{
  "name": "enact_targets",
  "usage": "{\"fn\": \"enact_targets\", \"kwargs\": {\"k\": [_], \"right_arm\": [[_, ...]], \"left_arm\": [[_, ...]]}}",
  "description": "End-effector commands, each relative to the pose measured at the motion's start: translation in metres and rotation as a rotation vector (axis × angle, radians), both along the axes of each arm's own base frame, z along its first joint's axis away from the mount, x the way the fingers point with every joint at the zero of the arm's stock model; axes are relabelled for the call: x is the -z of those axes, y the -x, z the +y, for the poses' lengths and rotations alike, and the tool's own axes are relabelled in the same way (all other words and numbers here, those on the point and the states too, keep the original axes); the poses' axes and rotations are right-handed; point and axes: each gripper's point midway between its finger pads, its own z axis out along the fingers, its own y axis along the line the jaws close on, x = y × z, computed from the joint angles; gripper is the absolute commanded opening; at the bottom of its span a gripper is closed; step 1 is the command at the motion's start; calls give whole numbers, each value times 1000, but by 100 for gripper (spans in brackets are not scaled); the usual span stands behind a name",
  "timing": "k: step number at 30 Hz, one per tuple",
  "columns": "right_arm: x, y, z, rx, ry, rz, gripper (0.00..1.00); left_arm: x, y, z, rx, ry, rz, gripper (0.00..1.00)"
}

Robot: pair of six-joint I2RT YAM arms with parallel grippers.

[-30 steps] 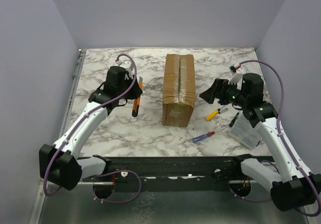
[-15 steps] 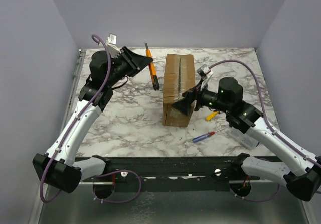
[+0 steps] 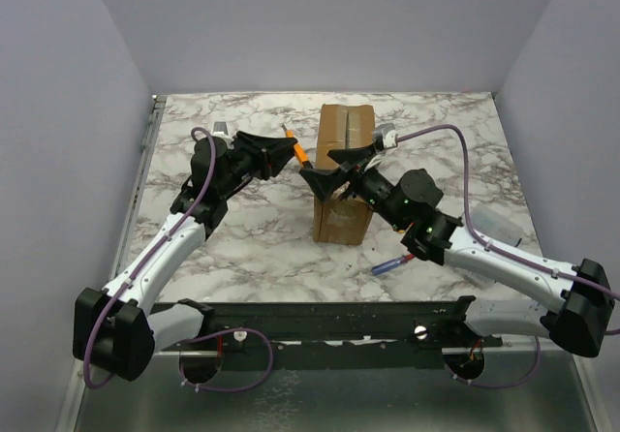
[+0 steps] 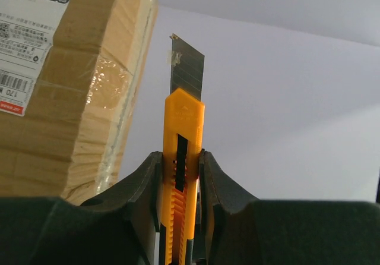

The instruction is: Unpack the express box

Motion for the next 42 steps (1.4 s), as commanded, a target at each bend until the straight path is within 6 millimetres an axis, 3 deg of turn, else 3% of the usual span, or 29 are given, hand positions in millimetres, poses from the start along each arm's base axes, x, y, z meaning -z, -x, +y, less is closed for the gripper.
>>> {"fn": "enact_targets", "kwargs": {"k": [1,9,20,25,27,30,34,37,42], "right_arm": [[-32,-10,1,117,-99,-83,98],[-10,-33,7,239,-33,-41,87],[-8,-42,27,229,2,-70,68],[-5,-44,32,226,6,-70,52],[-4,-45,33,222,5,-72,53],[-2,-46,36,220,8,-70,62],[2,-50,36,239,20,-66,62],[4,-55,33,270,21,-55,51],[6,-63,22,352,19,-24,2]], "left_arm": [[-39,8,9,-53,148,-40,0],[-35,11,6,-47,167,-12,0],[-34,8,-1,-34,163,0,0],[-32,8,-3,-27,160,5,0],[-31,8,-4,-25,159,8,0],[-32,8,-5,-18,158,6,0],[-33,9,-6,-13,159,4,0],[-33,11,-7,-9,158,2,0],[-30,13,-7,-9,148,-1,0]]}}
